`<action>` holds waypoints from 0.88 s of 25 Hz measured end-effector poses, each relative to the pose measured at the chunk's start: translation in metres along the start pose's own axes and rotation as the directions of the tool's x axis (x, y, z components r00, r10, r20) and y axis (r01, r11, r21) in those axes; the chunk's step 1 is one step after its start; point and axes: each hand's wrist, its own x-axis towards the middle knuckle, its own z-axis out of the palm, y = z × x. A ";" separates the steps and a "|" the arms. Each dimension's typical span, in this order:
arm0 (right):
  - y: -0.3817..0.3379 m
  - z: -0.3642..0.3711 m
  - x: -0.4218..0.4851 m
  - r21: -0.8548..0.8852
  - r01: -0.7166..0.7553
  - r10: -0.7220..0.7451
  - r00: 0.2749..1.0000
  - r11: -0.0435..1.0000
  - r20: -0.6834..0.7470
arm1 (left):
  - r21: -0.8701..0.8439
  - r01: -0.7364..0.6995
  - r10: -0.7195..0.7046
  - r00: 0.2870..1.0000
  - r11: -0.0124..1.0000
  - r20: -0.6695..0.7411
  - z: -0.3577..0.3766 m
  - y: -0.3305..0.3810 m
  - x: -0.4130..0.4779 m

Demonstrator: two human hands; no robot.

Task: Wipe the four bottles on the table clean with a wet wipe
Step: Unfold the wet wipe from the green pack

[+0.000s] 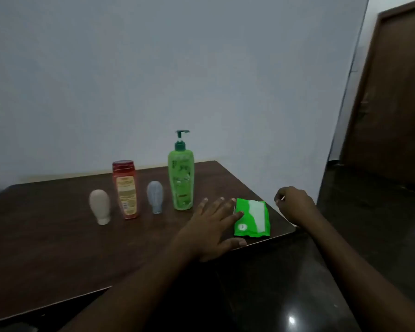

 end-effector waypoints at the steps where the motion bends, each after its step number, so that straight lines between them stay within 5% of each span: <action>1: 0.004 -0.001 0.002 0.036 -0.021 0.021 1.000 0.999 0.008 | -0.078 0.031 -0.030 0.999 0.996 0.022 0.006 0.003 0.011; 8: -0.004 0.030 0.015 -0.018 -0.040 0.042 0.981 0.999 0.190 | -0.307 0.127 -0.068 0.978 0.943 0.195 0.046 -0.008 0.057; 14: -0.010 0.057 0.009 -0.121 -0.018 0.030 0.995 0.992 0.098 | -0.338 0.142 -0.055 0.965 0.930 0.256 0.050 -0.005 0.061; 18: -0.010 0.055 0.005 0.188 -0.130 0.119 0.991 0.974 0.067 | -0.348 0.143 -0.058 0.968 0.927 0.242 0.053 -0.005 0.058; 22: -0.014 0.034 0.007 0.530 -0.153 0.180 0.984 0.834 0.001 | -0.366 0.165 -0.071 0.964 0.916 0.257 0.051 -0.009 0.058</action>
